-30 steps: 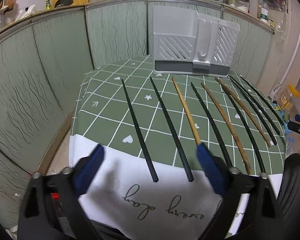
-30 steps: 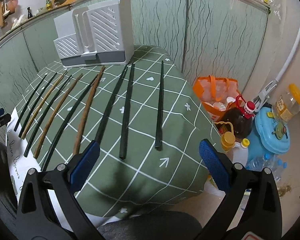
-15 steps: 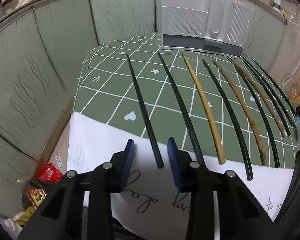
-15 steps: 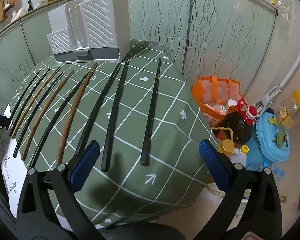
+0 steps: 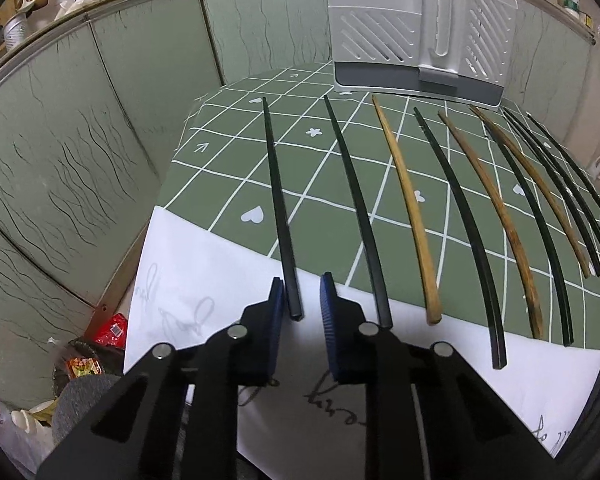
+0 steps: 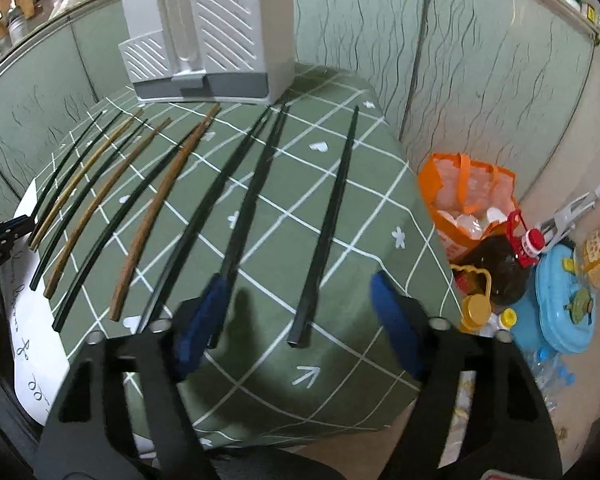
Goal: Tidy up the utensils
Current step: 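Lower the right tool onto a black chopstick and close its fingers, then lift the black chopstick with the right tool off the cloth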
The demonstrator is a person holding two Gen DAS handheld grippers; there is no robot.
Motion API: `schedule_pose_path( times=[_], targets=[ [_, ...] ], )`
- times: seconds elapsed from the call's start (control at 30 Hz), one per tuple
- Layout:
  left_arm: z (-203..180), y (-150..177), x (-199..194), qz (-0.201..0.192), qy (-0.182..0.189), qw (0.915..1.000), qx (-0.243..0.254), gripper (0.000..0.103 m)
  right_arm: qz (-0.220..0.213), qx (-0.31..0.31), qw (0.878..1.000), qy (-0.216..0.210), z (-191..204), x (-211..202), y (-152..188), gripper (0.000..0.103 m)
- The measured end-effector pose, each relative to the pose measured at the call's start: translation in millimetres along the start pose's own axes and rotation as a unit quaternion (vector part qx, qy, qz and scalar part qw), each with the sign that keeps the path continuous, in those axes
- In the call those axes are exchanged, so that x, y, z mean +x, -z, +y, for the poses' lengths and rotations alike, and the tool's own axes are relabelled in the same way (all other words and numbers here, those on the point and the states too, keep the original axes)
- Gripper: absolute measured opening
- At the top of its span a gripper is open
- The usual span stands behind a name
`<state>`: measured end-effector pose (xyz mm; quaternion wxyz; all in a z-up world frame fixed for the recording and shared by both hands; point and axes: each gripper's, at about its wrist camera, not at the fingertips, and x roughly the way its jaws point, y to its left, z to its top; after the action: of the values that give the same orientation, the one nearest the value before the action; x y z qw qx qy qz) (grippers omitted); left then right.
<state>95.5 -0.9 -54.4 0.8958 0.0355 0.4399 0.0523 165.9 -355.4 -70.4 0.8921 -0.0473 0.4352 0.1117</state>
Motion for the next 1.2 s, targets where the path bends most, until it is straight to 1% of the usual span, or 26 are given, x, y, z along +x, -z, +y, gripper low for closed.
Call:
schedule_pose_path(
  times=[0.03, 0.1, 0.13, 0.2, 0.33, 0.53, 0.67, 0.9, 1.2],
  targets=[
    [0, 0, 0, 0.0, 0.0, 1.0, -0.002, 0.018, -0.001, 0.001, 1.0, 0.002, -1, 0, 1, 0.053],
    [-1, 0, -1, -0.002, -0.003, 1.0, -0.005, 0.017, 0.001, 0.001, 1.0, 0.007, -2, 0, 2, 0.042],
    [-1, 0, -1, -0.002, -0.004, 1.0, -0.005, 0.017, 0.002, -0.003, 1.0, 0.013, -1, -1, 3, 0.04],
    [-2, 1, -1, -0.004, -0.006, 0.9999, -0.007, 0.015, 0.005, -0.008, 1.0, 0.018, 2, -1, 5, 0.031],
    [-2, 2, -1, -0.005, -0.016, 0.9998, -0.011, 0.01, 0.011, -0.012, 0.999, 0.032, 7, -2, 8, 0.026],
    [1, 3, -1, -0.006, -0.021, 0.9995, -0.024, 0.009, 0.017, -0.001, 0.998, 0.053, 14, -5, 11, 0.018],
    [2, 3, -2, -0.004, -0.023, 0.9989, -0.039, 0.008, 0.019, 0.019, 0.997, 0.068, 18, -6, 13, 0.014],
    [4, 1, -2, 0.0, -0.025, 0.9979, -0.06, 0.008, 0.017, 0.06, 0.994, 0.089, 20, -9, 14, 0.008],
    [6, 1, -1, 0.002, -0.024, 0.9972, -0.071, 0.008, 0.011, 0.071, 0.993, 0.096, 22, -9, 15, 0.006]
  ],
)
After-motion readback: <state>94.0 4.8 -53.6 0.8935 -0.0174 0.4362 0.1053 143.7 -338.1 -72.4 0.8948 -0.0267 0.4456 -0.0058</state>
